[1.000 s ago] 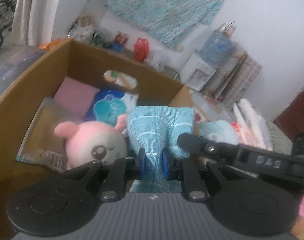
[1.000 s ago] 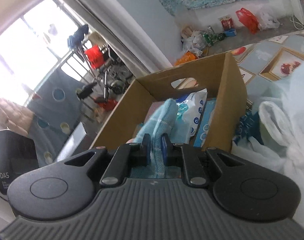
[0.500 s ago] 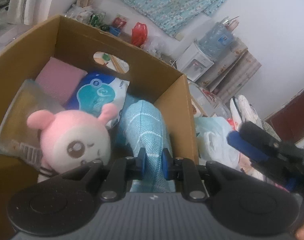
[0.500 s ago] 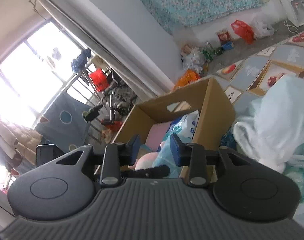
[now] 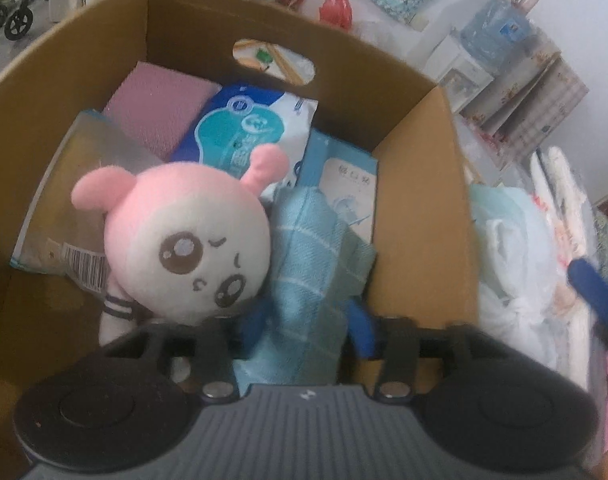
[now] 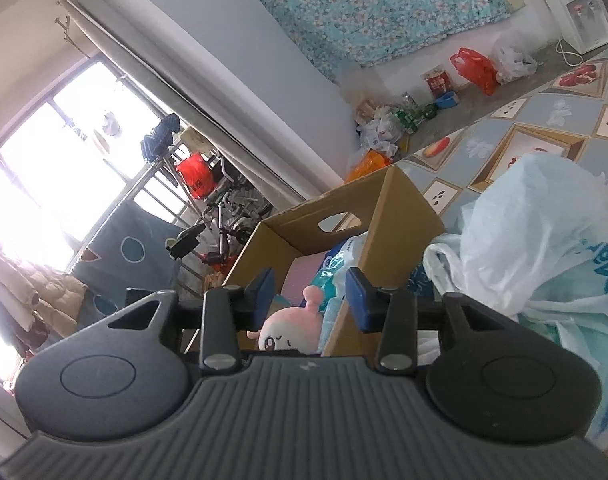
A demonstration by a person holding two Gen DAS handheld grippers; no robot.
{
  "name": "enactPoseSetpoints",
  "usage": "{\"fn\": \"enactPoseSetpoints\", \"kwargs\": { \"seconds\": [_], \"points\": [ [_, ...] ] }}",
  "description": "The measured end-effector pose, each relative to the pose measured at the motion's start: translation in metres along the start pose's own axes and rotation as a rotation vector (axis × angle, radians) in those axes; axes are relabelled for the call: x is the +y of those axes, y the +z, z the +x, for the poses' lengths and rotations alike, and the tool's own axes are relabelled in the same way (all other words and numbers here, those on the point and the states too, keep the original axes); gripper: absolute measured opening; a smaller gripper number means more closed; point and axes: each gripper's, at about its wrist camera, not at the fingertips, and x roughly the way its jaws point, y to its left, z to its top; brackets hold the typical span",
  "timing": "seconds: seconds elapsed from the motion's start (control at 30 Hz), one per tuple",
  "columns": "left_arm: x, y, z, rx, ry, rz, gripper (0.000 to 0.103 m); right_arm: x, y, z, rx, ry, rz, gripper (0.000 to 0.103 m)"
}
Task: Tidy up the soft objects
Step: 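Withdraw the open left tool from the box back toward the green scrunchie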
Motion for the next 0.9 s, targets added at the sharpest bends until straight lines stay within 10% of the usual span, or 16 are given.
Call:
{"fn": "enactPoseSetpoints", "kwargs": {
  "seconds": [0.43,0.7,0.9],
  "points": [
    [-0.023,-0.042,-0.095,-0.304,-0.036,0.119,0.087,-0.029,-0.053,-0.088,-0.135,0.037,0.120,0.079],
    [-0.070,-0.102,-0.149,-0.480,-0.105,0.392,0.099,-0.040,-0.111,-0.151,-0.254,-0.015,0.143,0.093],
    [-0.111,-0.152,-0.145,-0.475,-0.187,0.535,0.099,-0.032,-0.131,-0.192,-0.322,-0.098,0.086,0.102]
  ]
}}
